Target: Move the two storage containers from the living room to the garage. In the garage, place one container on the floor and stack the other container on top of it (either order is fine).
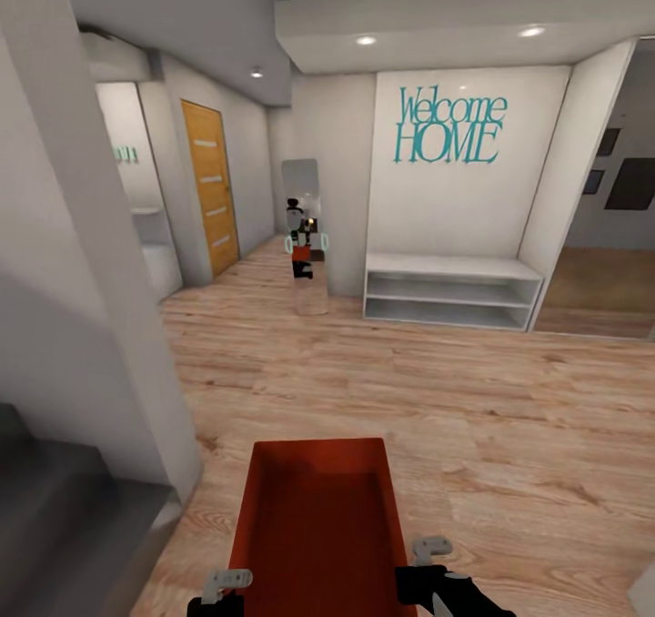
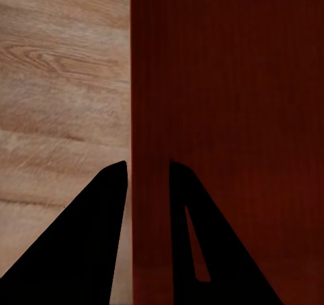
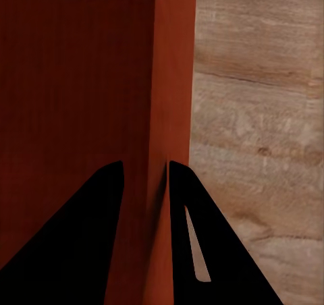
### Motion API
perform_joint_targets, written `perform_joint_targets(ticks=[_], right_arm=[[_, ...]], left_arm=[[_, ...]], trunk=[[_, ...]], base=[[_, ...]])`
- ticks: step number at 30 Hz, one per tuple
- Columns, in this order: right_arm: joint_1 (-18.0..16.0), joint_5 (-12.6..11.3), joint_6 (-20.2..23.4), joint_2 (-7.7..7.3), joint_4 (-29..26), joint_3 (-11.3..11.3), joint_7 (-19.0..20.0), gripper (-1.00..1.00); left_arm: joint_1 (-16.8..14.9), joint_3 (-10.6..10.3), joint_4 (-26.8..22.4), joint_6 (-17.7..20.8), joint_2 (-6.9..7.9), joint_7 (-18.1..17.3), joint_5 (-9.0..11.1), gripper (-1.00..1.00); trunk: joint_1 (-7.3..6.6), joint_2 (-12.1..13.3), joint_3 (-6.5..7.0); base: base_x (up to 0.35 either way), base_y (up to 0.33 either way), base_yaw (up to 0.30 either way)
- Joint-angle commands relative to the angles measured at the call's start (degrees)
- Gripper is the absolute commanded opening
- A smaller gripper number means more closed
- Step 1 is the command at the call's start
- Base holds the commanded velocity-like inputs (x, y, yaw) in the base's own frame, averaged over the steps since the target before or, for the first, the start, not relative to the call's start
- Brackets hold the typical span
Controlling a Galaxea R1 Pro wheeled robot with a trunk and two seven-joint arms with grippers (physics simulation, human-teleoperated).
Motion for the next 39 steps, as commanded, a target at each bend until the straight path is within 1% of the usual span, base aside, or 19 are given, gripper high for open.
perform_joint_targets(ticks=[1,12,24,39], right_arm=[[0.0,-0.1,0.3,-0.08,0.1,0.3,0.0,-1.00],[0.0,-0.1,0.3,-0.08,0.1,0.3,0.0,-1.00],[0.0,-0.1,0.3,-0.10,0.1,0.2,0.0,-1.00],[0.0,-0.1,0.3,-0.10,0.1,0.2,0.0,-1.00]], left_arm=[[-0.1,-0.3,-0.1,-1.4,0.94,0.2,0.5,-1.00],[-0.1,-0.3,-0.1,-1.4,0.94,0.2,0.5,-1.00],[-0.1,-0.3,-0.1,-1.5,0.94,0.2,0.5,-1.00],[-0.1,-0.3,-0.1,-1.5,0.94,0.2,0.5,-1.00]], trunk=[[0.03,0.0,-0.07],[0.03,0.0,-0.08],[0.03,0.0,-0.18],[0.03,0.0,-0.18]], base=[[0.341,0.000,0.007],[0.341,0.000,0.007],[0.341,0.000,0.072],[0.341,0.000,0.005]])
